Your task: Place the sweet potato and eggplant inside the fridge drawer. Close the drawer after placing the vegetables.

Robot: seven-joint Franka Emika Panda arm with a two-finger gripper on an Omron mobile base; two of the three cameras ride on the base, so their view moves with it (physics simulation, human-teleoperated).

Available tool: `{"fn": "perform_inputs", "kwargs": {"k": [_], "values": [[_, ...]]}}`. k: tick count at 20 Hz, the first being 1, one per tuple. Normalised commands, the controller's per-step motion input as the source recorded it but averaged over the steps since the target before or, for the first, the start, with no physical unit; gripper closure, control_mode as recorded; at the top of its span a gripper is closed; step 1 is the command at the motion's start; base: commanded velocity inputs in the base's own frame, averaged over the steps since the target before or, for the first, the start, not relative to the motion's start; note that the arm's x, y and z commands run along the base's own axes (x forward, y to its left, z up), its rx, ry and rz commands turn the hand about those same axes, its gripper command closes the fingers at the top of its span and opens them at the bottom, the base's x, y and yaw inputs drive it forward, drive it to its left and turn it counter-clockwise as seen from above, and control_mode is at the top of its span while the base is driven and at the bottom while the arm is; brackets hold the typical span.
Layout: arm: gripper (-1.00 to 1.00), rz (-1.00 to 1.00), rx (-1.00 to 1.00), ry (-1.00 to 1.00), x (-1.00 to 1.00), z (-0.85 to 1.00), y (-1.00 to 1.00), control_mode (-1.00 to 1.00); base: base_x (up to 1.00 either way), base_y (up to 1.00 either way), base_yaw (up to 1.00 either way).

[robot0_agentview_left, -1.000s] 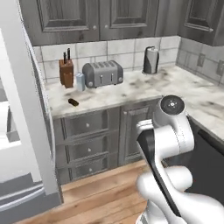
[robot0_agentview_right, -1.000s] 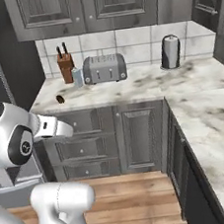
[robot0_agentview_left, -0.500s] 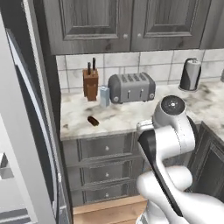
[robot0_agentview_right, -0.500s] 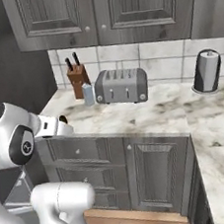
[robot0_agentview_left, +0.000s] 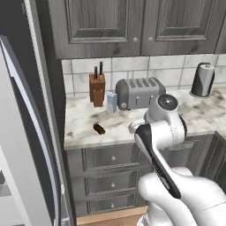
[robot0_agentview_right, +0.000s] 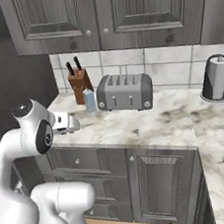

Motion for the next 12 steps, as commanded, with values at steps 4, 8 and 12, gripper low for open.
{"fn": "perform_inputs", "kwargs": {"k": [4, 8, 12], "values": [[-1.00, 0.06, 0.01, 0.20, 1.00, -0.30, 1.00, -1.00, 0.00, 0.00, 0.00], [-1.00, 0.08, 0.02, 0.22, 1.00, -0.28, 0.76, -1.00, 0.00, 0.00, 0.00], [-1.00, 0.15, 0.04, 0.14, 0.84, -0.35, 0.17, -1.00, 0.00, 0.00, 0.00]]}}
